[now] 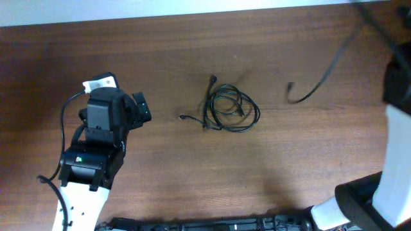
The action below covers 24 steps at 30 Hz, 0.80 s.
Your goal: Untangle cables
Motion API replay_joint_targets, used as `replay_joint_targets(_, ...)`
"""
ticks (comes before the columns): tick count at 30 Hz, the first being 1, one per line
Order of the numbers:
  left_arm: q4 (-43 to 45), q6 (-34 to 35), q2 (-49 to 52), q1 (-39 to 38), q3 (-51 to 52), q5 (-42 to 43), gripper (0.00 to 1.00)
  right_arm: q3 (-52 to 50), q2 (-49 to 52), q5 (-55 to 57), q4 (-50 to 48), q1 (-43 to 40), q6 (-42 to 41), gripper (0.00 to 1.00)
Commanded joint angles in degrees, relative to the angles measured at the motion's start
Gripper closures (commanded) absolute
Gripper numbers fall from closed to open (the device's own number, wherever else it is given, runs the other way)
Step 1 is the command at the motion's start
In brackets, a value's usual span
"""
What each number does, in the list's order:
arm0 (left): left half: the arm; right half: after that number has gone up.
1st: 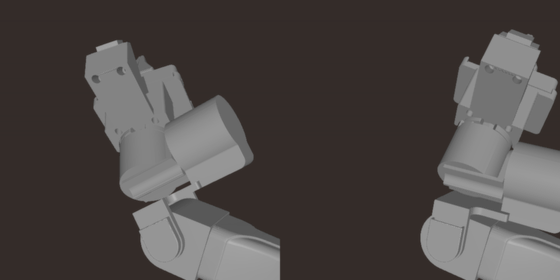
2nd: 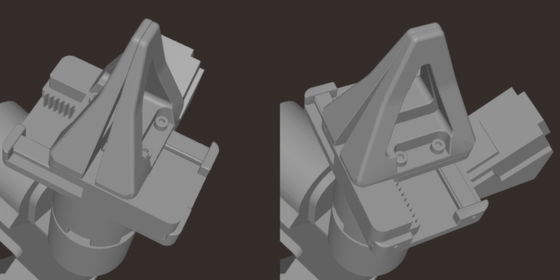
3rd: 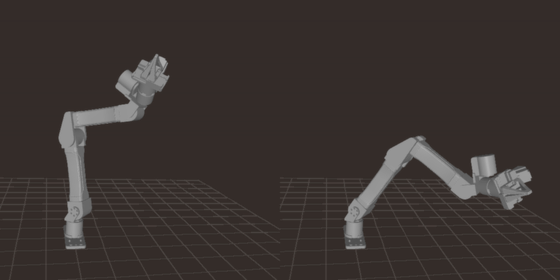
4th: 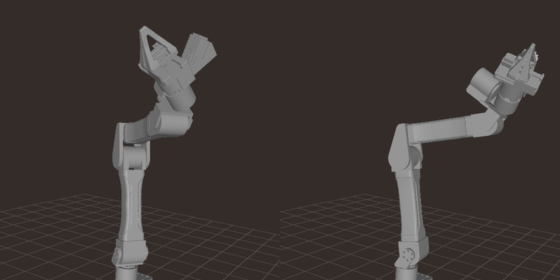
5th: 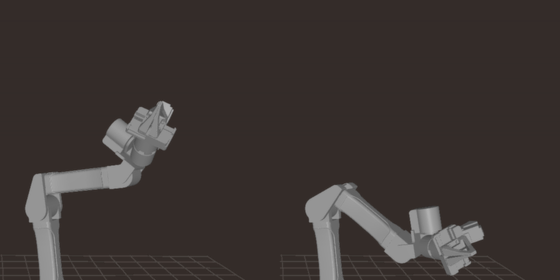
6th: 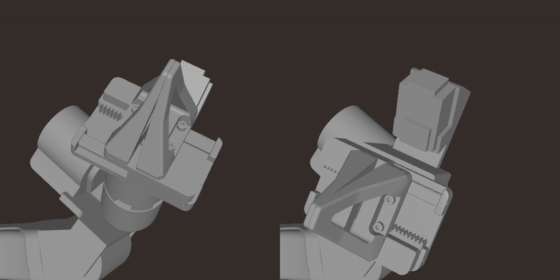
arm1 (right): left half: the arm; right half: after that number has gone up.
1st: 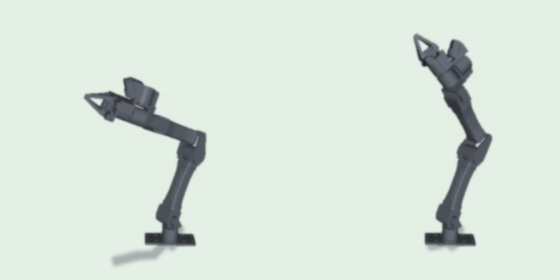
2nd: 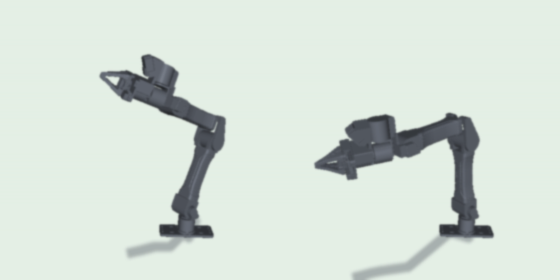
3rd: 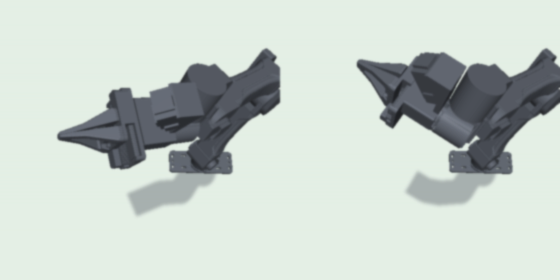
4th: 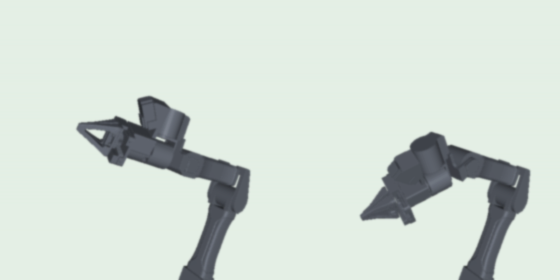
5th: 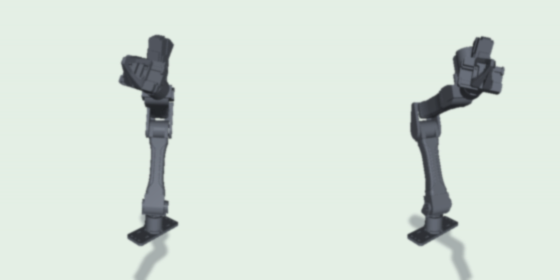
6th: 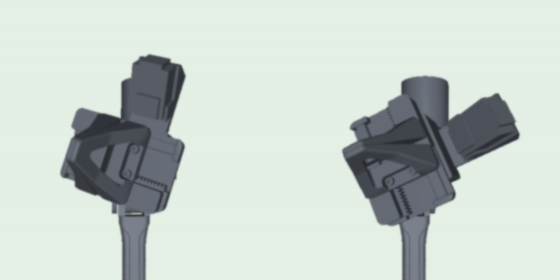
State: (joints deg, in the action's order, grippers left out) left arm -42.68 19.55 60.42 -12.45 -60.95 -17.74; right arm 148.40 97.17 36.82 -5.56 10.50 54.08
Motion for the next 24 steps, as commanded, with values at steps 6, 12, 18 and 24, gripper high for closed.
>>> replay_joint_targets(6,0.09,0.55,-0.48,0.24,-0.28,0.20,0.01,0.33,2.01,16.11,27.58,-26.29,-29.83,0.96)
replay_joint_targets(12,0.09,0.55,-0.48,0.24,-0.28,0.20,0.01,0.28,3.78,4.68,56.78,-41.81,-61.09,0.96)
replay_joint_targets(18,0.09,0.55,-0.48,0.24,-0.28,0.20,0.01,0.26,8.09,-11.87,70.84,-52.24,-68.54,0.96)
replay_joint_targets(24,0.09,0.55,-0.48,0.24,-0.28,0.20,0.01,0.26,14.69,-20.22,77.96,-56.59,-68.54,0.96)
